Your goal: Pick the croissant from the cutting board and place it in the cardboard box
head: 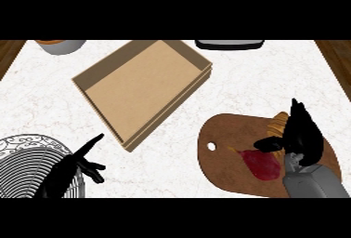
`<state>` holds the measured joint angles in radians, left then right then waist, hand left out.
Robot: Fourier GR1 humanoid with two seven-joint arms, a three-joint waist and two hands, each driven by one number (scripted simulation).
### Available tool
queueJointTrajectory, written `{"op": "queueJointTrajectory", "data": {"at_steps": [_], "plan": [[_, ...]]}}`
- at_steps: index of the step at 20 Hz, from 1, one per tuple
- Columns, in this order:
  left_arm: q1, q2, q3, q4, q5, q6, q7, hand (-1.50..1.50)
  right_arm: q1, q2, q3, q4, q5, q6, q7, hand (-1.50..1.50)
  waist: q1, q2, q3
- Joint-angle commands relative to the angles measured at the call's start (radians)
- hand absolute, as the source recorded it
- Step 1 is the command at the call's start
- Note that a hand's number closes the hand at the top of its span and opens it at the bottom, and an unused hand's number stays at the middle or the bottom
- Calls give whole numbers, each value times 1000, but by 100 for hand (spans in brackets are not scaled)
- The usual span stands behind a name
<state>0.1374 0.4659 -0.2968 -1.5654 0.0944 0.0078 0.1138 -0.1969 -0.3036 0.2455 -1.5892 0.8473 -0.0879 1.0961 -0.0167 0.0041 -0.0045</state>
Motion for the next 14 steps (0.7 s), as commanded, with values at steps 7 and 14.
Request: {"op": "queueJointTrajectory", "data": {"at_steps": [7, 14], "plan": [[-195, -109, 5, -109, 4, 26, -47, 0, -4, 52, -42, 71, 14, 41, 59, -150, -16, -3, 4], [-208, -104, 19, -100, -11, 16, -51, 0, 13, 77, -67, 97, 13, 59, 27, -150, -24, -4, 4]]}}
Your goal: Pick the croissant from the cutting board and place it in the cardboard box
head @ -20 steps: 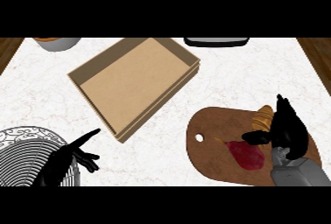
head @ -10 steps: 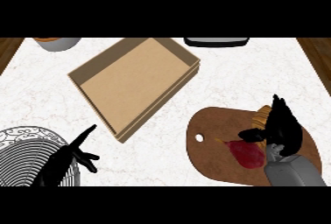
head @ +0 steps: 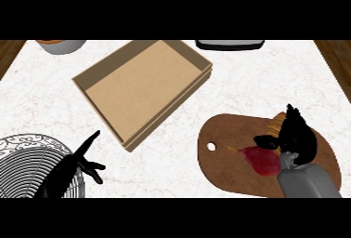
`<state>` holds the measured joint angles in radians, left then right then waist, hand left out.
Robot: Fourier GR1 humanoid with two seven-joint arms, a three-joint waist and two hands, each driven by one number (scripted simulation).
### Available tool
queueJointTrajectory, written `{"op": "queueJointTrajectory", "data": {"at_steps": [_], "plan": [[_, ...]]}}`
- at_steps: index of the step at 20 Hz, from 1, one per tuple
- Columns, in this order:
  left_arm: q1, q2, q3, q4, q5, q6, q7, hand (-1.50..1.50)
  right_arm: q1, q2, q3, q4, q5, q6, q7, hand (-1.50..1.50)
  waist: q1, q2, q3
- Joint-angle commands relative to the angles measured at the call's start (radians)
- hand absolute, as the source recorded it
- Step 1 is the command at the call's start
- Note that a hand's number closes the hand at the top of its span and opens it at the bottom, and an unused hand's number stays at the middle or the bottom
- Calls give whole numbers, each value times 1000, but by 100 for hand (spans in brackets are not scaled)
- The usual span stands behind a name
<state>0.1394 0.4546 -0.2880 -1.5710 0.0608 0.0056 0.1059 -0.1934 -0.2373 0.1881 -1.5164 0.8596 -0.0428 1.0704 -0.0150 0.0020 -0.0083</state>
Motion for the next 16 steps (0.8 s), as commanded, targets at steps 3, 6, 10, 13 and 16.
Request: {"op": "queueJointTrajectory", "data": {"at_steps": [3, 6, 10, 13, 16], "plan": [[-201, -113, 0, -69, 17, 15, -66, 0, 10, 30, -19, 57, 8, 2, 35, -150, -22, 1, 7], [-223, -136, -11, -58, -3, 32, -40, 0, -11, 45, -20, 69, 22, 13, 39, -150, -27, 3, 7], [-215, -113, 21, -58, 23, -5, -59, 0, 10, 51, -17, 98, 66, 17, 47, -150, -23, 1, 6], [-221, -115, 26, -67, 12, 0, -55, 0, 8, 31, -55, 139, 48, 22, 5, -150, -18, 4, 7], [-212, -128, 9, -84, 8, -5, -27, 0, 42, 79, -29, 127, 74, -4, 17, 150, -20, 0, 8]]}}
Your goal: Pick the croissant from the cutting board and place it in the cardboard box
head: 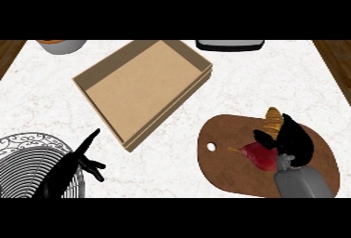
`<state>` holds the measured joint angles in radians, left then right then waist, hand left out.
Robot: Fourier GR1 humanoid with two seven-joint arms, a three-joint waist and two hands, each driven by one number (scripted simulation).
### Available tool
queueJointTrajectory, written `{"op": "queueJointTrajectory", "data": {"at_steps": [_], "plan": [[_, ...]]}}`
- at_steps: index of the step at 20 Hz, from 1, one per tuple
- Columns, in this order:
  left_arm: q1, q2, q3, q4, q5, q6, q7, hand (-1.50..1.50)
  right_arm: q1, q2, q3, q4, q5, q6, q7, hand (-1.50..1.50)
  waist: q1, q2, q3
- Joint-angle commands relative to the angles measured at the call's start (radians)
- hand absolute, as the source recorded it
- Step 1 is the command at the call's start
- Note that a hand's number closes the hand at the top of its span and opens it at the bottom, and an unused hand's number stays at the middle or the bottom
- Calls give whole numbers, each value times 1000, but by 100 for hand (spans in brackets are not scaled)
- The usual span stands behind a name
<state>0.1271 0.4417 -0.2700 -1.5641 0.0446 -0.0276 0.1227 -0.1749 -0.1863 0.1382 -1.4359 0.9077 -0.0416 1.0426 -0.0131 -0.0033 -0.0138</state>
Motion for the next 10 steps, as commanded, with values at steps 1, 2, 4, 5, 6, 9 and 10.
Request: {"op": "queueJointTrajectory", "data": {"at_steps": [1, 2, 4, 5, 6, 9, 10], "plan": [[-208, -123, -6, -70, 14, 36, -56, 0, -34, 11, -15, 66, -2, 33, 41, 150, -13, 10, 13], [-210, -117, 8, -79, 30, 24, -55, 0, -25, 4, -5, 53, 9, 35, 33, 150, -16, 7, 12], [-179, -129, -2, -83, 16, 35, -69, 0, -9, -1, -2, 56, 16, 42, 24, 150, -10, 5, 12], [-203, -110, 19, -94, 36, 14, -42, 0, 0, 2, 15, 37, 25, 40, 10, 150, -17, 3, 13], [-206, -116, 16, -64, 24, 13, -64, 0, -18, -1, 13, 54, 49, 29, 20, 150, -15, 6, 12], [-201, -111, 24, -97, 36, 0, -44, 0, -27, -36, 5, 70, 71, 38, 2, 150, -6, 5, 12], [-200, -137, 3, -64, 18, 8, -59, 0, -11, -34, 25, 62, 93, 18, -12, 150, -16, 6, 12]]}}
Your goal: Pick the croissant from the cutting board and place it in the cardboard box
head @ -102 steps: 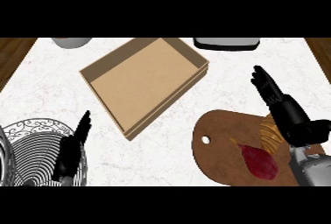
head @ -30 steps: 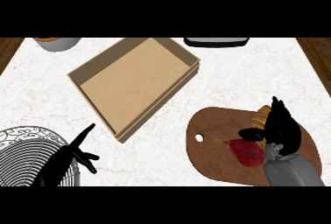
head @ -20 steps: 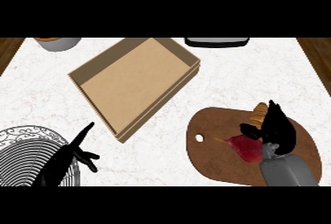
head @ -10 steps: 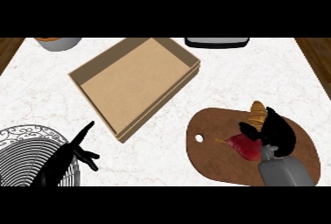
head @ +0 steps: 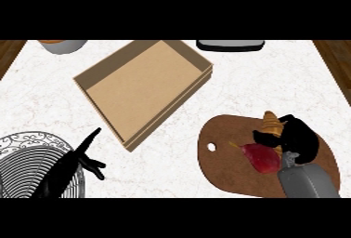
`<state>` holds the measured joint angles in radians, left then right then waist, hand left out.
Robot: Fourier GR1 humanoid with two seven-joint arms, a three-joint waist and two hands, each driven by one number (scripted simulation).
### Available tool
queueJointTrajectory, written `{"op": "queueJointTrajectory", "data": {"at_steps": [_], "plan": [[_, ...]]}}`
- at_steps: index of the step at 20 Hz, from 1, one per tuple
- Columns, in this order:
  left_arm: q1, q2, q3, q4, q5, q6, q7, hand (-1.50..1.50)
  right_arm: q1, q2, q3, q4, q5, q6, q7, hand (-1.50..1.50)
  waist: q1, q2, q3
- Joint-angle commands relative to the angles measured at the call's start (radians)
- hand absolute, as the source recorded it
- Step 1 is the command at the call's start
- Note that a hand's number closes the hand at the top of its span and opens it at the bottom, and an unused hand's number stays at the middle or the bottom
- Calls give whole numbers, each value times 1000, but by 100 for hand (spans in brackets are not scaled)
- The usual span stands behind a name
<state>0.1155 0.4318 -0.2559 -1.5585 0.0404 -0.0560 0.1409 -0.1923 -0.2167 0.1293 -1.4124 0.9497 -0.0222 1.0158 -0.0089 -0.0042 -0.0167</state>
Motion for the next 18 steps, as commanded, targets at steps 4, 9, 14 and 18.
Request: {"op": "queueJointTrajectory", "data": {"at_steps": [4, 9, 14, 18], "plan": [[-166, -84, -14, -94, 19, -10, -67, 0, -92, 8, 303, -36, 43, 120, -295, 150, 61, 5, 14], [-206, -117, -75, -50, -25, -39, -90, 0, -237, 55, 589, -107, 38, 192, -628, 150, 159, 11, 14], [-236, -155, -42, -23, -19, -12, -87, 0, -339, 28, 672, -187, 29, 170, -858, 150, 56, 3, 16], [-202, -167, -12, -19, -16, 17, -108, 0, -345, -19, 625, -269, -50, 162, -980, 150, 5, 3, 16]]}}
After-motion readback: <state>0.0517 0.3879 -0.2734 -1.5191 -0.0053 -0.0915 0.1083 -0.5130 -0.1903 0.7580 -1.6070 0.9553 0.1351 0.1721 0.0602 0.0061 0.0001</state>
